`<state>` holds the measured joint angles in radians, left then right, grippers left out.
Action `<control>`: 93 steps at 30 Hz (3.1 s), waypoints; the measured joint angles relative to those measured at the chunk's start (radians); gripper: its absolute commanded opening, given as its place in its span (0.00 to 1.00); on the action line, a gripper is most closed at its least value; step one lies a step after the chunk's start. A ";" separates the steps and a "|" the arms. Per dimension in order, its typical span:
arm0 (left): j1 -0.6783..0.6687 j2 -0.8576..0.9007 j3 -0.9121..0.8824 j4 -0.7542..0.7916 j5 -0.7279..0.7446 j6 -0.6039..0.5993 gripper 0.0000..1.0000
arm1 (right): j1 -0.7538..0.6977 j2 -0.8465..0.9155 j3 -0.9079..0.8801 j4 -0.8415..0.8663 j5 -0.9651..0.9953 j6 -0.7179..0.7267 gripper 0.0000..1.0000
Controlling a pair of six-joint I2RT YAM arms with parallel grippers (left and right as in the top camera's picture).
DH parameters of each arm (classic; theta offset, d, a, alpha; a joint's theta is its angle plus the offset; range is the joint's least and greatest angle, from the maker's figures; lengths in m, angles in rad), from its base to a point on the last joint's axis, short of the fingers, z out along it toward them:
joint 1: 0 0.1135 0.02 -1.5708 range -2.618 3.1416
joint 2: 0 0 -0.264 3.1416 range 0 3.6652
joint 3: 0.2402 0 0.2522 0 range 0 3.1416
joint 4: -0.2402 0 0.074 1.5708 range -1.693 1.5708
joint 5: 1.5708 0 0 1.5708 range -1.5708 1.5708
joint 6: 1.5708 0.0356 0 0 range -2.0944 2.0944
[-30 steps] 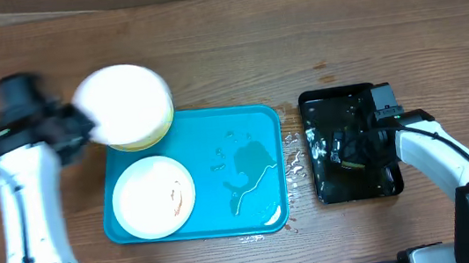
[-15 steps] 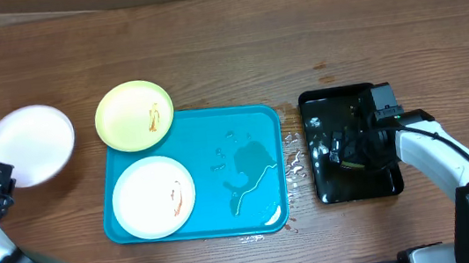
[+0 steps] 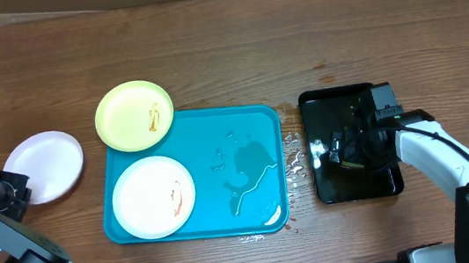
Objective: Clean dirty plates on tray and stack at the side
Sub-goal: 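Carry the white plate left and set it on the table with the left gripper, then move the left gripper back and grip the rim of the other white plate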
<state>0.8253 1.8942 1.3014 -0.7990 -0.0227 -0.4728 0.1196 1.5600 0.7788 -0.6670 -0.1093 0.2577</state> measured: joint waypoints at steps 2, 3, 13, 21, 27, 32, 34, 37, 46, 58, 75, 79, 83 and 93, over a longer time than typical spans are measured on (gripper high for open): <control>0.000 0.008 0.000 0.000 0.020 0.003 1.00 | 0.000 0.000 0.000 0.000 0.001 0.000 0.98; 0.000 0.009 0.000 -0.003 0.042 0.014 1.00 | 0.000 0.000 0.000 0.000 0.000 0.000 0.98; -0.005 -0.020 0.136 -0.237 0.235 0.075 1.00 | 0.000 0.000 0.000 0.000 0.000 0.000 0.98; -0.127 -0.189 0.145 -0.431 0.283 0.153 0.80 | 0.000 0.000 0.000 -0.001 0.000 0.000 0.98; -0.326 -0.225 0.060 -0.509 0.245 0.229 0.62 | 0.000 0.000 0.000 -0.002 -0.003 0.000 0.99; -0.472 -0.224 -0.128 -0.446 0.179 0.244 0.61 | 0.000 0.000 0.000 -0.002 -0.003 0.000 0.99; -0.502 -0.224 -0.180 -0.416 0.148 0.238 0.60 | 0.000 0.000 0.000 -0.001 -0.003 0.000 0.99; -0.516 -0.223 -0.216 -0.407 0.090 0.217 0.60 | 0.000 -0.001 0.000 -0.002 -0.004 0.000 0.99; -0.515 -0.223 -0.217 -0.329 -0.036 0.192 0.48 | 0.000 -0.001 0.000 -0.001 -0.004 -0.001 0.99; -0.515 -0.223 -0.332 -0.228 -0.072 0.187 0.45 | 0.000 -0.001 0.000 -0.002 -0.005 0.000 0.99; -0.563 -0.223 -0.411 -0.198 0.186 0.249 0.35 | 0.000 -0.001 0.000 -0.003 -0.005 0.000 0.99; -0.623 -0.223 -0.411 -0.194 0.245 0.267 0.35 | 0.000 -0.001 0.000 -0.002 -0.005 0.000 0.99; -0.714 -0.223 -0.412 -0.167 0.278 0.269 0.36 | 0.000 -0.001 0.000 -0.003 -0.005 0.000 0.99; -0.970 -0.223 -0.412 -0.091 0.311 0.263 0.41 | 0.000 -0.001 0.000 -0.002 -0.005 -0.001 0.99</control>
<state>-0.1444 1.6711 0.8894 -0.8898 0.2886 -0.2096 0.1192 1.5593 0.7788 -0.6693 -0.1139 0.2565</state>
